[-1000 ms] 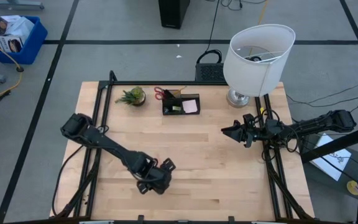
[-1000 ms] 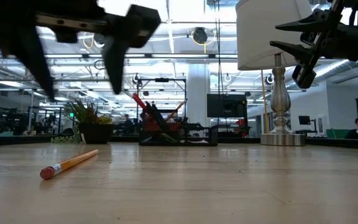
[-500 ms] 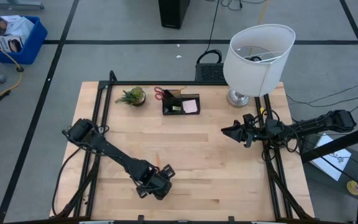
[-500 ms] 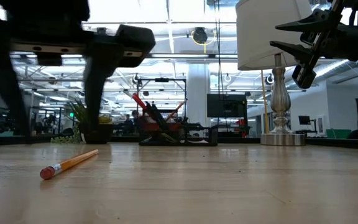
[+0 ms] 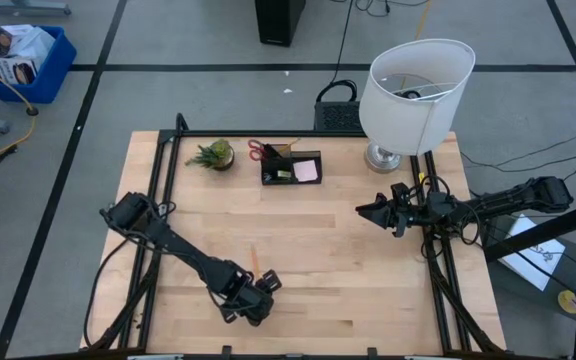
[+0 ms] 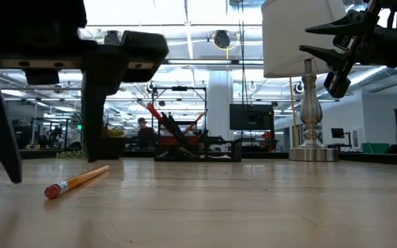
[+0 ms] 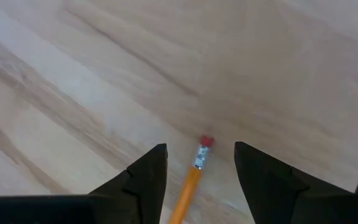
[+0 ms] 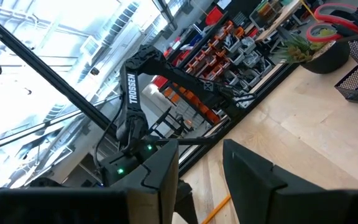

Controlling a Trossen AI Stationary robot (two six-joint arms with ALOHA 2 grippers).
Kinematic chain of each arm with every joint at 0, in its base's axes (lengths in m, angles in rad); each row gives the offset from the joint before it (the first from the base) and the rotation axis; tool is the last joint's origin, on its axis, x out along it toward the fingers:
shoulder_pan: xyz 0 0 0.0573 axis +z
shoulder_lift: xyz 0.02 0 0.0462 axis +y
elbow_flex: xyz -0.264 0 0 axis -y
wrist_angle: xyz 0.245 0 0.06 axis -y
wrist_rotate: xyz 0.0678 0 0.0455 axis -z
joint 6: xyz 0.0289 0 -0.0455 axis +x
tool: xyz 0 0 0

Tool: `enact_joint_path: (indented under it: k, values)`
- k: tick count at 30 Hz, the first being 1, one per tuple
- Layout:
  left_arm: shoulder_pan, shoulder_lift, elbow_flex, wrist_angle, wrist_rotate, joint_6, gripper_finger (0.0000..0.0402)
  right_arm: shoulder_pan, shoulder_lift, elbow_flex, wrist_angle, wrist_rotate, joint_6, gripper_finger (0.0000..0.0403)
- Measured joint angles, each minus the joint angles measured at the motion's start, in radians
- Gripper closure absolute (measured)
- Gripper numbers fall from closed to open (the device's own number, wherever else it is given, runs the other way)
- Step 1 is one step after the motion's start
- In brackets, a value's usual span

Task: Pick and place office supplies into organizer
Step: Put the orange pencil into the black desk organizer

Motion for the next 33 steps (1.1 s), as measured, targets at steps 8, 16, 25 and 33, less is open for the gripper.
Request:
enact_joint_path:
  k: [8,16,25,33]
  values:
    - [0.011,0.000,-0.050,0.055,0.009,-0.016,0.0211,0.000,0.000,0.000,0.000,0.000,0.000,0.0286]
    - [0.020,-0.005,-0.088,0.098,0.018,-0.049,0.0211,0.000,0.000,0.000,0.000,0.000,0.000,0.0286]
    - [0.034,-0.005,-0.095,0.101,0.082,-0.104,0.0267,0.000,0.000,0.000,0.000,0.000,0.000,0.0286]
    - [0.037,-0.003,-0.095,0.096,0.102,-0.098,0.0327,0.000,0.000,0.000,0.000,0.000,0.000,0.0286]
